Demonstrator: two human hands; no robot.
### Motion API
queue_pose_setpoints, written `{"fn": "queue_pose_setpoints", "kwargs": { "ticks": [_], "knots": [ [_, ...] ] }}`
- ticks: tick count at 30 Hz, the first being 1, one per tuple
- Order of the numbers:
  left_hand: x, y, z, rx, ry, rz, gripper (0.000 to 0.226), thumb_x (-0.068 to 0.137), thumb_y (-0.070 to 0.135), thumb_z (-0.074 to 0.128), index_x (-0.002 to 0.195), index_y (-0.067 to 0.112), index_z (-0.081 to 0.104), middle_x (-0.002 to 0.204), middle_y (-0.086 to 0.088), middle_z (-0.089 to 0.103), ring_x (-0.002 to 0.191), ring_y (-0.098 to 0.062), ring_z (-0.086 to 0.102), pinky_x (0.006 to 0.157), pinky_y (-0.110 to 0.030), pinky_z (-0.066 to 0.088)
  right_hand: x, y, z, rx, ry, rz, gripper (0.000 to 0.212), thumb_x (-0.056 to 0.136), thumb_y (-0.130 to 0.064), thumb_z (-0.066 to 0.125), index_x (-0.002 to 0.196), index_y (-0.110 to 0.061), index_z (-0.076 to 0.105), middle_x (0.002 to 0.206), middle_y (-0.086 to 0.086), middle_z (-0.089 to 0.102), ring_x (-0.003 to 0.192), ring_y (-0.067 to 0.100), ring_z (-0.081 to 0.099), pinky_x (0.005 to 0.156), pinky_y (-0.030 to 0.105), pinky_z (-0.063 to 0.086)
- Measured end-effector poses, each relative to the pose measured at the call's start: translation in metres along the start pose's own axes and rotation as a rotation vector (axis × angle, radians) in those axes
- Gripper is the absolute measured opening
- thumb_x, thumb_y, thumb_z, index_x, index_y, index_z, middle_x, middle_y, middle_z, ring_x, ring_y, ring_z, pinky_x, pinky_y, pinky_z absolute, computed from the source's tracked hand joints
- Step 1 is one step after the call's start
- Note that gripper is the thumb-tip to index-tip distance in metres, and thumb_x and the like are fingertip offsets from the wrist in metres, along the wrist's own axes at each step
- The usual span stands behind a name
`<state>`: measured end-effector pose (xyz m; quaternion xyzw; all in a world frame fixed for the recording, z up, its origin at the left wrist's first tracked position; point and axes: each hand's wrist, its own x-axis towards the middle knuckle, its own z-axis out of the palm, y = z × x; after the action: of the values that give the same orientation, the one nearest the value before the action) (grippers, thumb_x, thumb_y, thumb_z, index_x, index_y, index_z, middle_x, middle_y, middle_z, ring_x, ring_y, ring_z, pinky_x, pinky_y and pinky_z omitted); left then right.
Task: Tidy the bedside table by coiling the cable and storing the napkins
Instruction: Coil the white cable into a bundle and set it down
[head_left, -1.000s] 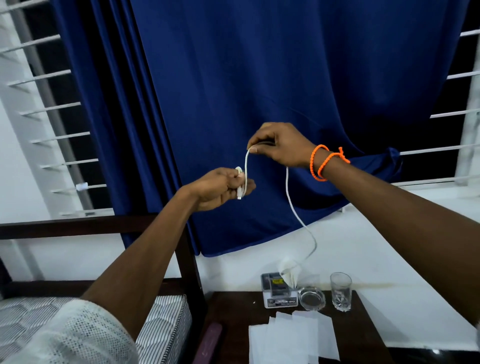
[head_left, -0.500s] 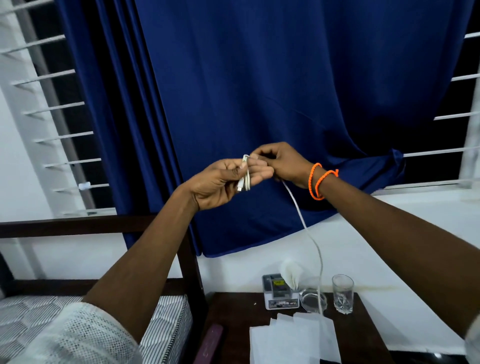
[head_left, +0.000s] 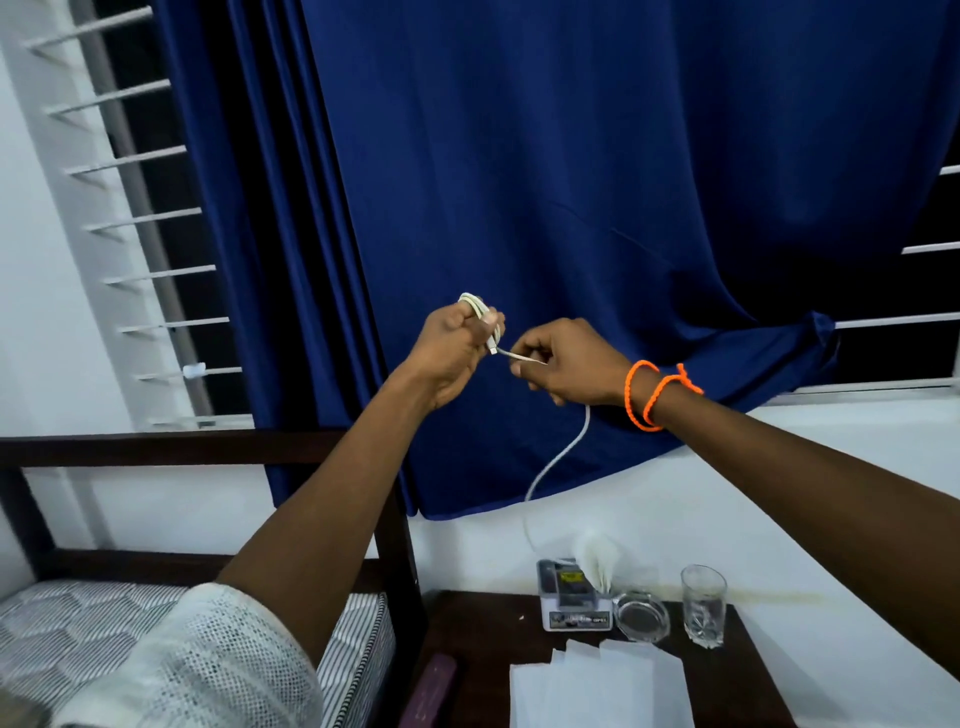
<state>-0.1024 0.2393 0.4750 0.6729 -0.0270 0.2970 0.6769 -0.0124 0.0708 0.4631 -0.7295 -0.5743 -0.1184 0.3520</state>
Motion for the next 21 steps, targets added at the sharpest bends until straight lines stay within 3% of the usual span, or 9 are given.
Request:
{"fn": "queue_pose_setpoints", "kwargs": {
  "ticks": [2,4,6,9,12,16,21],
  "knots": [
    [0.000,-0.004,-0.001,0.243,0.055,0.056,0.008,0.098,0.008,0.062,0.091,0.010,0.057,0.087,0.013,0.066,0.089,-0.007,0.061,0.092,-0.032,0.053,0.000,-0.003,-0.002,-0.064,-0.032,-0.005,0.012,0.094,-0.022,0.061,0.087,-0.016,0.070,0.066,0.000,0.071,0.043,0.010,0.065,0.061,0.032,0.061],
    [-0.004,-0.006,0.001,0.468,0.101,0.095,0.005,0.098,0.012,0.064,0.097,0.009,0.060,0.086,0.001,0.062,0.086,-0.013,0.057,0.086,-0.038,0.053,0.000,-0.006,-0.006,-0.116,-0.074,-0.022,0.010,0.094,-0.020,0.062,0.088,-0.015,0.069,0.064,0.001,0.071,0.044,0.009,0.066,0.062,0.030,0.061],
    [-0.009,-0.006,0.001,0.624,0.105,0.087,0.016,0.098,0.016,0.064,0.090,0.002,0.060,0.081,-0.012,0.055,0.077,-0.021,0.052,0.073,-0.042,0.051,0.000,-0.010,-0.011,-0.152,-0.097,-0.043,0.010,0.093,-0.020,0.064,0.086,-0.016,0.068,0.062,-0.002,0.070,0.046,0.008,0.067,0.061,0.023,0.058],
    [-0.019,-0.004,-0.001,0.780,-0.033,0.020,0.020,0.097,0.009,0.061,0.084,-0.006,0.060,0.079,-0.014,0.056,0.074,-0.025,0.052,0.074,-0.044,0.051,0.003,-0.014,-0.023,-0.212,-0.103,-0.096,0.004,0.089,-0.018,0.067,0.087,-0.016,0.071,0.069,-0.005,0.071,0.051,0.005,0.065,0.061,0.022,0.054],
    [-0.028,-0.001,0.003,0.948,-0.171,-0.039,0.017,0.094,0.002,0.055,0.078,0.007,0.060,0.083,-0.013,0.062,0.079,-0.023,0.058,0.085,-0.050,0.055,0.007,-0.014,-0.035,-0.246,-0.114,-0.153,0.006,0.087,-0.017,0.073,0.093,-0.018,0.073,0.083,-0.008,0.072,0.074,0.005,0.066,0.072,0.026,0.053],
    [-0.031,0.002,0.009,1.042,-0.281,-0.067,0.019,0.092,-0.004,0.049,0.082,0.009,0.057,0.086,-0.010,0.060,0.080,-0.021,0.056,0.081,-0.043,0.054,0.009,-0.014,-0.041,-0.175,-0.122,-0.166,0.010,0.088,-0.014,0.074,0.096,-0.019,0.073,0.091,-0.011,0.073,0.087,0.003,0.068,0.083,0.026,0.057],
    [-0.034,0.003,0.010,1.042,-0.440,-0.090,0.016,0.091,-0.002,0.049,0.083,0.012,0.050,0.084,-0.005,0.051,0.077,-0.018,0.046,0.075,-0.035,0.047,0.011,-0.009,-0.039,-0.153,-0.111,-0.165,0.010,0.089,-0.011,0.073,0.096,-0.017,0.073,0.092,-0.009,0.073,0.090,0.005,0.068,0.085,0.029,0.057]
  ]
}}
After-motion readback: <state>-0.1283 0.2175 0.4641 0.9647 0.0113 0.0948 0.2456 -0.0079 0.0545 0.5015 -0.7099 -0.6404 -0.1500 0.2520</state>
